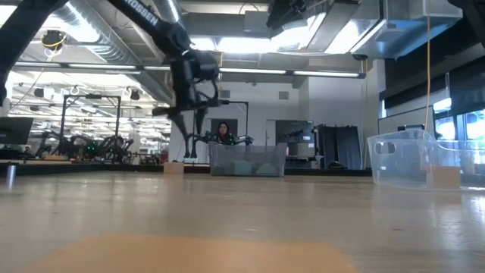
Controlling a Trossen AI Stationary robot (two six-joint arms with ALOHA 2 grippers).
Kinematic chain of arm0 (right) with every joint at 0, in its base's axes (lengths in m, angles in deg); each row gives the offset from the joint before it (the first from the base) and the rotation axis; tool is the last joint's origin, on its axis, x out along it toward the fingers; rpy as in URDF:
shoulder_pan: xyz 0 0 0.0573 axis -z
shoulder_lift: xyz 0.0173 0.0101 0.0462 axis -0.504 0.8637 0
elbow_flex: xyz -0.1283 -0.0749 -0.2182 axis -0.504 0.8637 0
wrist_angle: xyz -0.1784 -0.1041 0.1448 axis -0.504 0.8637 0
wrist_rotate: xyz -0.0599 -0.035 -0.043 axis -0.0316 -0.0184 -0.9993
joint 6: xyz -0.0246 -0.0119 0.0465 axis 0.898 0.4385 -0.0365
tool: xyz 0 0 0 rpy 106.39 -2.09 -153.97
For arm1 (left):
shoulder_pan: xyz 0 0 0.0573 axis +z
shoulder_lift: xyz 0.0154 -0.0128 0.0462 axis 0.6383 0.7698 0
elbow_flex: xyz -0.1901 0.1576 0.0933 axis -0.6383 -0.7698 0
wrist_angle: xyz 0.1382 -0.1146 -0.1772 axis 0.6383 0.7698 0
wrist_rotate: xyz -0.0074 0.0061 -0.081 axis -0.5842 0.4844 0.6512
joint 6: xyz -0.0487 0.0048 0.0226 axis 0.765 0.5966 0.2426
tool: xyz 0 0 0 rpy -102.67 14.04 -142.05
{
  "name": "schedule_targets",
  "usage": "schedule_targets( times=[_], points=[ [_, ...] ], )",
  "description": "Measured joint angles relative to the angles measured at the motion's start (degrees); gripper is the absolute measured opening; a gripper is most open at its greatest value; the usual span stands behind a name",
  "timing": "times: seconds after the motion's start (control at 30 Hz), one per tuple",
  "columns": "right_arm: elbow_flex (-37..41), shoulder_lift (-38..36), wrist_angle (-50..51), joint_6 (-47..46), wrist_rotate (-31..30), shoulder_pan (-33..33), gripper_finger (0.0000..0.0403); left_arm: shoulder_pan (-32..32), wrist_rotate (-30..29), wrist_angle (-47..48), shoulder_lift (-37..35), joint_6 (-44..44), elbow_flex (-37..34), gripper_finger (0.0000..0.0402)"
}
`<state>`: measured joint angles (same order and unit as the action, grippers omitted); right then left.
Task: Sort & place blocks by color
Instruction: Put the brown block into the white bin
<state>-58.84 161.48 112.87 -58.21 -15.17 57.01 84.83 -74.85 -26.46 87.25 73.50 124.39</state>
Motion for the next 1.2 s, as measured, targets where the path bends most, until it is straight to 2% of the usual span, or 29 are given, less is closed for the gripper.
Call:
schedule_targets(
  times=[0.13, 0.4, 0.63, 0.97, 1.2],
  points=[
    [0.00, 0.00, 0.00, 0.04, -0.01, 0.00, 0.0225, -0.73, -3.28, -0.12, 2.06, 4.33, 2.24, 0.0154],
    [0.00, 0.00, 0.56, 0.26, 0.00, 0.00, 0.0225, -1.12, -4.18, -0.35, 9.00, 12.41, 2.31, 0.0154],
    [0.00, 0.00, 2.46, 0.39, 0.00, 0.00, 0.0225, -1.06, -9.20, -0.45, 9.75, 12.23, 2.31, 0.0154],
    [0.00, 0.00, 2.60, 0.38, 0.01, 0.00, 0.0225, -0.89, -9.54, 9.53, 9.75, 9.58, 2.31, 0.0154],
    [0.00, 0.01, 2.58, 0.37, 0.01, 0.00, 0.0225, -0.92, -10.55, 6.74, 9.75, 11.16, 2.31, 0.0154]
  ],
)
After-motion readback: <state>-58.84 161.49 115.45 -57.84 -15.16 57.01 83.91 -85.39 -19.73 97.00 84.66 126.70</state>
